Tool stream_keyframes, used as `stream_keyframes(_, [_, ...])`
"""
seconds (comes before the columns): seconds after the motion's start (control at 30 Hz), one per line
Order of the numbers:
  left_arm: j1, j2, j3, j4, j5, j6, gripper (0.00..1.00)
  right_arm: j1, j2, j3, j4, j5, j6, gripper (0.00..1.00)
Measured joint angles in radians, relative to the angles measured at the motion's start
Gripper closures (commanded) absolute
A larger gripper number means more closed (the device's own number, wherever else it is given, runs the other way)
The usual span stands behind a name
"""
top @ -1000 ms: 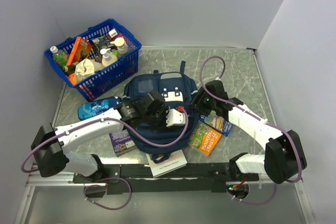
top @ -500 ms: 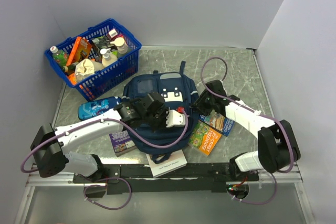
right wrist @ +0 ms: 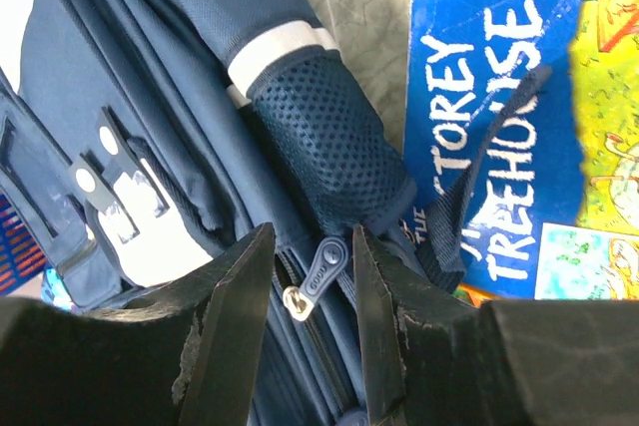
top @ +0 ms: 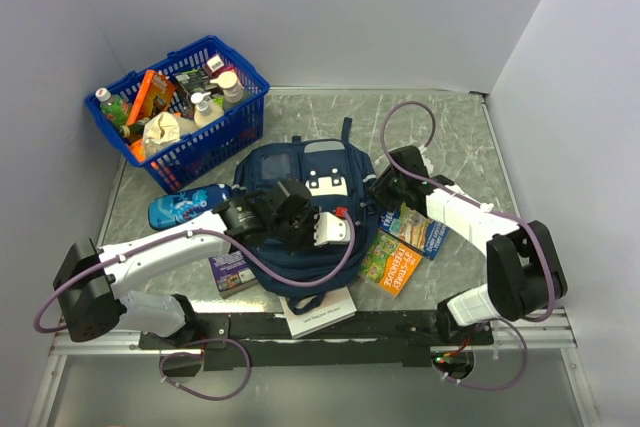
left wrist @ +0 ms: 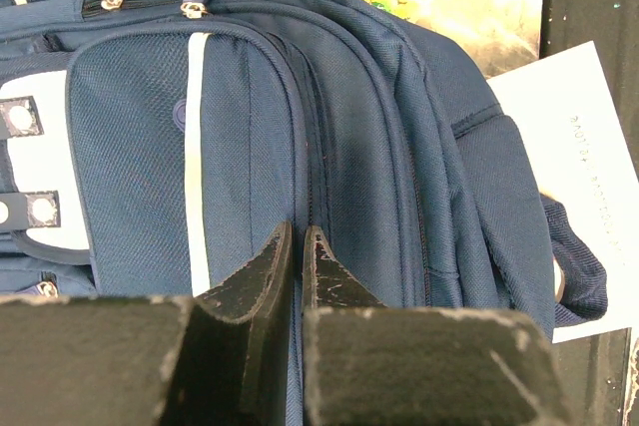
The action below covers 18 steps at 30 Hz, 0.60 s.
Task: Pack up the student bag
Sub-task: Unzip the student bag at the center of the board.
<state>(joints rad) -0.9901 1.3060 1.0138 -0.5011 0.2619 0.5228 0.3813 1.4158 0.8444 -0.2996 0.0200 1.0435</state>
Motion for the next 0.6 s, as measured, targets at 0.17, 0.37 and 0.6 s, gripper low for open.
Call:
stream_keyframes(0.17, [0.000,0.000,0.000,0.000,0.000,0.000,0.99,0.000,0.013,0.005,0.006,-0.002,0.008,0.49])
stream_keyframes(0.37, [0.000,0.000,-0.008,0.008,0.002,0.000,0.99,0.002,-0.012,0.004,-0.012,-0.010,0.020,0.47])
stream_keyframes(0.6, [-0.002,0.000,-0.011,0.011,0.002,0.000,0.99,0.007,-0.008,0.005,-0.026,-0.011,0.041,0.54])
